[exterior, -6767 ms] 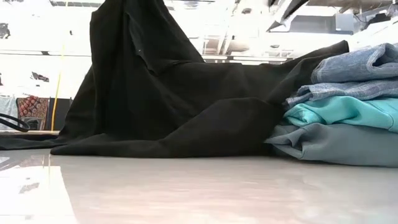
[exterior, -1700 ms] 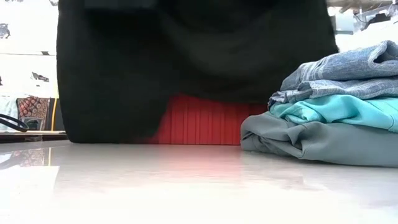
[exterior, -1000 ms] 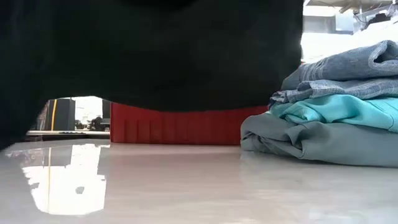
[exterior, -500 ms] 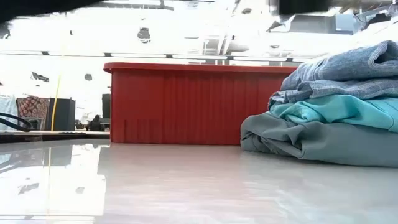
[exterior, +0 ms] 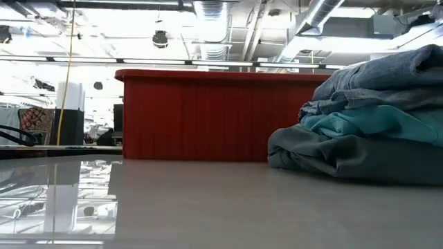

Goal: Fold Laundry from Bin
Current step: Fold the black shirt

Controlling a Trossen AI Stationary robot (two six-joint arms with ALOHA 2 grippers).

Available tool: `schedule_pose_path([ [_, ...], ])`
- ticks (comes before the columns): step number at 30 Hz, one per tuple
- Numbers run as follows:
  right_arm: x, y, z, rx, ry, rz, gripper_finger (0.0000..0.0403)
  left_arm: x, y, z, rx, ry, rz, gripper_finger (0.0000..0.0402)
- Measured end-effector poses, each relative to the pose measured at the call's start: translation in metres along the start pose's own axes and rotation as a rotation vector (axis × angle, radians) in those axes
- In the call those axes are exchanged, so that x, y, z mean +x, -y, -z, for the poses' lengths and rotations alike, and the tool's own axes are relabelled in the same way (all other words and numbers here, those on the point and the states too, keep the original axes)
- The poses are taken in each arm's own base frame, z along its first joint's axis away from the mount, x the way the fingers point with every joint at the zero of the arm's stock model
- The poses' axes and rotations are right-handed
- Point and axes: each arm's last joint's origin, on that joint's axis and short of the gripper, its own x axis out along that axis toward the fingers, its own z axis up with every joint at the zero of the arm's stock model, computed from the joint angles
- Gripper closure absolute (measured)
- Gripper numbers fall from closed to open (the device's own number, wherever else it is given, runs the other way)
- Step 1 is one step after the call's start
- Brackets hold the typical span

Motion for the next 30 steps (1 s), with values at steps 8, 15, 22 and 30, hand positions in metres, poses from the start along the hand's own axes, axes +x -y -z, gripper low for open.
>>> schedule_pose_path([
  [8, 0.031, 0.015, 0.060, 0.032, -0.054, 0.104, 0.0384, 0.002, -0.011, 0.063, -0.240, -0.505, -0.602, 0.0402],
  [15, 0.075, 0.056, 0.103, 0.120, -0.329, 0.266, 0.0383, -0.019, -0.009, 0.116, -0.364, -0.865, -1.069, 0.0401],
  [22, 0.108, 0.105, 0.131, 0.196, -0.567, 0.504, 0.0383, -0.045, 0.008, 0.159, -0.568, -1.049, -1.240, 0.0401],
  [30, 0.135, 0.136, 0.167, 0.183, -0.740, 0.724, 0.0383, -0.069, 0.039, 0.210, -0.752, -1.158, -1.369, 0.0401],
])
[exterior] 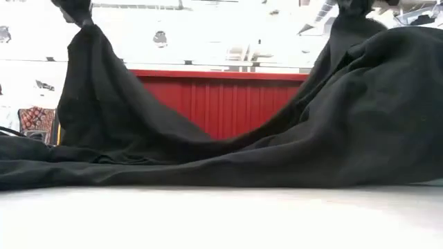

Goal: Fold Laundry from Bin
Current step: Fold the black shirt

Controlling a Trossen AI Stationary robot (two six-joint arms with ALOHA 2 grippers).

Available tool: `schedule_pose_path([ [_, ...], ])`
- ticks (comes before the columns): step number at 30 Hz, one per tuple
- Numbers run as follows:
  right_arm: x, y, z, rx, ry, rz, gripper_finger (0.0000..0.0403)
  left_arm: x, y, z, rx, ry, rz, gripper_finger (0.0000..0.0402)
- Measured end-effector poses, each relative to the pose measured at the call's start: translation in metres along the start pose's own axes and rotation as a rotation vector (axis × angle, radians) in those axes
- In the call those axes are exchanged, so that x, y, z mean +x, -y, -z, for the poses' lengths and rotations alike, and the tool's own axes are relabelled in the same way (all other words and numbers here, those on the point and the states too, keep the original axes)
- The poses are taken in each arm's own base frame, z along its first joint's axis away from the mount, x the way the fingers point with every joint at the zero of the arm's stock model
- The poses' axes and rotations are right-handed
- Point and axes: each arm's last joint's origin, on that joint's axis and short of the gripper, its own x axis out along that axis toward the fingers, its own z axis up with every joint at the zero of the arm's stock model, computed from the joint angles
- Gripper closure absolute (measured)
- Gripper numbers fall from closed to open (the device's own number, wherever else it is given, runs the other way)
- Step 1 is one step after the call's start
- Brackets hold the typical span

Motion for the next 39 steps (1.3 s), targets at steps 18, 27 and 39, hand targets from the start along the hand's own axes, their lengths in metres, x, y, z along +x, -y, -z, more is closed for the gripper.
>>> schedule_pose_path([
  [18, 0.026, 0.003, 0.006, 0.027, -0.243, 0.025, 0.0383, 0.032, -0.011, 0.060, -0.188, -0.100, -0.182, 0.0401],
  [27, 0.030, 0.006, 0.003, 0.014, -0.259, 0.037, 0.0382, 0.054, -0.007, 0.072, -0.107, -0.174, -0.269, 0.0401],
  [39, 0.037, 0.010, -0.001, 0.023, -0.319, 0.039, 0.0363, 0.065, -0.005, 0.082, -0.078, -0.237, -0.327, 0.0374],
])
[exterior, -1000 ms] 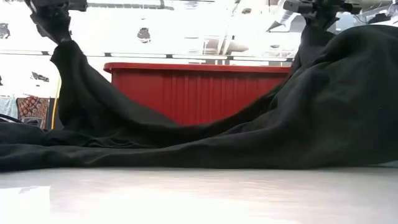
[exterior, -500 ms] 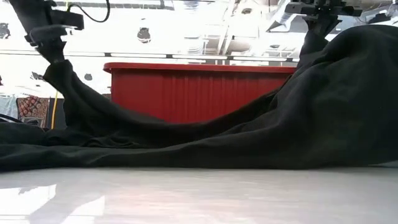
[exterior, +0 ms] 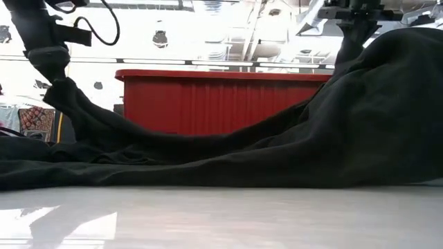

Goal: Fold Laundry from Bin
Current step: Fold the black shirt

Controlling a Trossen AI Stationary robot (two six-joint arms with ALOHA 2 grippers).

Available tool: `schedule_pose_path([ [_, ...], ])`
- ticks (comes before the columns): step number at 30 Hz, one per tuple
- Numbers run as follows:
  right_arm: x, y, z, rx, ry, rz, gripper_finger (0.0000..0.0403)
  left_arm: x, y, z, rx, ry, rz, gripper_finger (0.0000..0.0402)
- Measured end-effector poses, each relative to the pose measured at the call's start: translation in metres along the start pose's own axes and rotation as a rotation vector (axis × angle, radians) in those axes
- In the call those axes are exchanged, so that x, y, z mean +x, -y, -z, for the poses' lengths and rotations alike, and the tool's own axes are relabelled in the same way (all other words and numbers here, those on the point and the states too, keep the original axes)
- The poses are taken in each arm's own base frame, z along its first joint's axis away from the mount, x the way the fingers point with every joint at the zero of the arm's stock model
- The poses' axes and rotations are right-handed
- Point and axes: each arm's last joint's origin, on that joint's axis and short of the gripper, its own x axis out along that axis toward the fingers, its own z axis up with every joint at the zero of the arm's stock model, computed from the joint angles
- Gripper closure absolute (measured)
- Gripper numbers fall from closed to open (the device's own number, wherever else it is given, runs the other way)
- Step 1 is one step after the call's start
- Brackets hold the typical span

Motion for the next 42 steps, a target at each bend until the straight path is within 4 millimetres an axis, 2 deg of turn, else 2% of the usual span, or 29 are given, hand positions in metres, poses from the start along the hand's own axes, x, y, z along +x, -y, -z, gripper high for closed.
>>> schedule_pose_path([
  [7, 0.007, 0.006, -0.007, -0.019, -0.069, -0.002, 0.0275, -0.011, -0.007, -0.001, -0.023, -0.041, 0.022, 0.0315],
  [12, 0.013, 0.013, -0.015, -0.026, -0.117, 0.001, 0.0207, -0.033, -0.017, -0.012, -0.051, -0.029, 0.075, 0.0287],
  [15, 0.017, 0.016, -0.018, -0.034, -0.166, -0.020, 0.0185, -0.050, -0.024, -0.021, -0.092, 0.006, 0.136, 0.0285],
  [20, 0.016, 0.024, -0.028, -0.039, -0.180, -0.043, 0.0182, -0.082, -0.034, -0.042, -0.155, 0.151, 0.305, 0.0285],
  [25, -0.008, 0.037, -0.048, -0.012, -0.096, -0.106, 0.0193, -0.112, -0.031, -0.067, -0.071, 0.361, 0.657, 0.0285],
  [29, -0.036, 0.045, -0.059, 0.002, -0.011, -0.204, 0.0199, -0.122, -0.018, -0.077, 0.079, 0.445, 0.905, 0.0285],
  [33, -0.060, 0.047, -0.060, 0.020, 0.056, -0.271, 0.0200, -0.122, -0.003, -0.079, 0.200, 0.413, 0.966, 0.0285],
  [38, -0.054, 0.045, -0.058, 0.063, 0.030, -0.258, 0.0200, -0.116, 0.009, -0.085, 0.265, 0.426, 0.889, 0.0285],
  [42, -0.029, 0.033, -0.053, -0.038, -0.118, -0.269, 0.0200, -0.110, 0.018, -0.088, 0.290, 0.379, 0.875, 0.0285],
])
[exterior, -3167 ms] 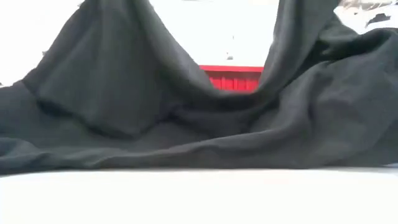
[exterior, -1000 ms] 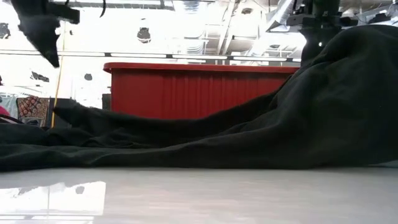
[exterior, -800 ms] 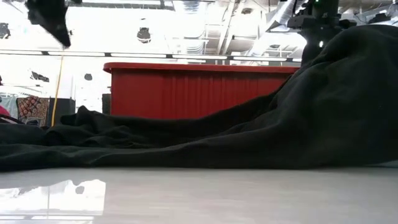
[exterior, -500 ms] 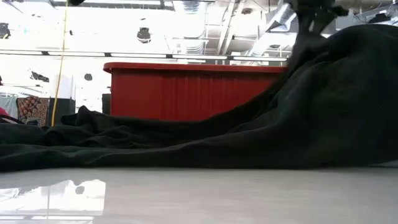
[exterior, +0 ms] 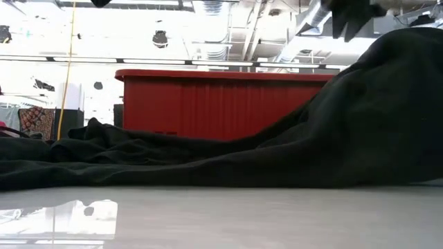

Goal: Fold Laundry from Bin
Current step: Fold the black shirt

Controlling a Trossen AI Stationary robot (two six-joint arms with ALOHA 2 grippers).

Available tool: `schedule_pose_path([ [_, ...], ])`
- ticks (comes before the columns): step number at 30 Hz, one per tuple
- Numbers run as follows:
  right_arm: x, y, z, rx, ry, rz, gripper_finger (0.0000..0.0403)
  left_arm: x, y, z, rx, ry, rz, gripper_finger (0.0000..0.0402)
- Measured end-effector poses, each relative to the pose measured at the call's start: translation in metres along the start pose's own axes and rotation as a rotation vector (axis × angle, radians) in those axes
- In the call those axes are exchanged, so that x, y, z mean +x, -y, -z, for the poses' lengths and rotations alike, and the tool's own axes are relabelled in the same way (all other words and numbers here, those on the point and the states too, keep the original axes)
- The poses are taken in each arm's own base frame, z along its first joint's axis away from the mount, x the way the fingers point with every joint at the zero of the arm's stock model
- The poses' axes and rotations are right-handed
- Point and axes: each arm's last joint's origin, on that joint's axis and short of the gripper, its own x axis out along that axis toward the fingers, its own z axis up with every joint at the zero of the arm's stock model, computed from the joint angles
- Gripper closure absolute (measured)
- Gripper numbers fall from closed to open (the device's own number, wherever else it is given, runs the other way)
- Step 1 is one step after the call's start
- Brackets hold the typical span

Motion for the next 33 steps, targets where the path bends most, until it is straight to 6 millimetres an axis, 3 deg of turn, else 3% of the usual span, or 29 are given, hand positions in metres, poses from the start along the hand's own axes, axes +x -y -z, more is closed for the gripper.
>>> schedule_pose_path([
  [3, 0.020, -0.002, -0.001, -0.062, -0.067, 0.042, 0.0200, 0.006, 0.000, 0.002, -0.001, -0.059, 0.014, 0.0285],
  [5, 0.022, 0.000, -0.002, -0.081, -0.071, 0.050, 0.0200, 0.009, 0.001, 0.004, -0.004, -0.099, 0.033, 0.0285],
  [9, 0.008, -0.003, -0.003, -0.093, -0.015, -0.001, 0.0200, 0.012, 0.008, 0.010, 0.018, -0.127, 0.133, 0.0285],
  [14, -0.022, -0.039, 0.012, -0.243, 0.105, -0.211, 0.0200, 0.028, 0.025, 0.031, 0.069, -0.208, 0.214, 0.0285],
  [19, -0.044, -0.093, 0.049, -0.414, 0.194, -0.461, 0.0200, 0.057, 0.046, 0.072, 0.156, -0.305, 0.234, 0.0285],
  [23, -0.043, -0.132, 0.093, -0.580, 0.150, -0.494, 0.0200, 0.084, 0.058, 0.113, 0.240, -0.348, 0.297, 0.0285],
  [28, -0.037, -0.159, 0.142, -0.759, 0.080, -0.461, 0.0200, 0.099, 0.069, 0.139, 0.407, -0.262, 0.396, 0.0285],
  [33, -0.026, -0.182, 0.182, -0.870, -0.040, -0.461, 0.0200, 0.104, 0.067, 0.159, 0.554, -0.306, 0.433, 0.0285],
])
